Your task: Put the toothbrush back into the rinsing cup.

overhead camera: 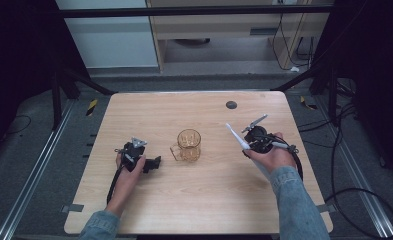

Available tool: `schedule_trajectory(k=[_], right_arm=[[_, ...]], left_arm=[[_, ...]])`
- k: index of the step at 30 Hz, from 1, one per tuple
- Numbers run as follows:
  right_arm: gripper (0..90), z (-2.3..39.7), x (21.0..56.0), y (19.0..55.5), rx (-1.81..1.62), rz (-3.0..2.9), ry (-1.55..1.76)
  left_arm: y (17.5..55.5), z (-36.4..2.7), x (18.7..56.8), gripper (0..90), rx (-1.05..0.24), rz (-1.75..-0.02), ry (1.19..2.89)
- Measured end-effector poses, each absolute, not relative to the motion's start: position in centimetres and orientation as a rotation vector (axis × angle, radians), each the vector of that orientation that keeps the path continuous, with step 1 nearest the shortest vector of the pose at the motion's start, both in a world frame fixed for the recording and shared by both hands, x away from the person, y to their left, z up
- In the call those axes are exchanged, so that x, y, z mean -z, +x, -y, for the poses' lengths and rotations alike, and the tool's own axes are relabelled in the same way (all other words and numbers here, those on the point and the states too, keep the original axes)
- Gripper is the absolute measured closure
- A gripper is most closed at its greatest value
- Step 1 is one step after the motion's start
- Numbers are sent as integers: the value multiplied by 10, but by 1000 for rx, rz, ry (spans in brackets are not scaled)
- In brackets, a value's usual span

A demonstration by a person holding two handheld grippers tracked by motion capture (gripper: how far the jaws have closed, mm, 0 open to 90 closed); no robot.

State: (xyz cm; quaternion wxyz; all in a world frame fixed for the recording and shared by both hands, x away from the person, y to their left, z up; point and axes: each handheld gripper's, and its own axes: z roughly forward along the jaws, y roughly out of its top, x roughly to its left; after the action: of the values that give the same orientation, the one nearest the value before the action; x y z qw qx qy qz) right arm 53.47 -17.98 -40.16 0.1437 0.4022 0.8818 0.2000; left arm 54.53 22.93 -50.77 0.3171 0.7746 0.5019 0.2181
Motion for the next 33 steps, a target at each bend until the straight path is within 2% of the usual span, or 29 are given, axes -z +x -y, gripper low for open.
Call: schedule_trajectory(k=[33], right_arm=[[670, 172, 373, 535, -699, -2368, 1153]], left_arm=[[547, -229, 508, 0, -572, -1315, 2039]])
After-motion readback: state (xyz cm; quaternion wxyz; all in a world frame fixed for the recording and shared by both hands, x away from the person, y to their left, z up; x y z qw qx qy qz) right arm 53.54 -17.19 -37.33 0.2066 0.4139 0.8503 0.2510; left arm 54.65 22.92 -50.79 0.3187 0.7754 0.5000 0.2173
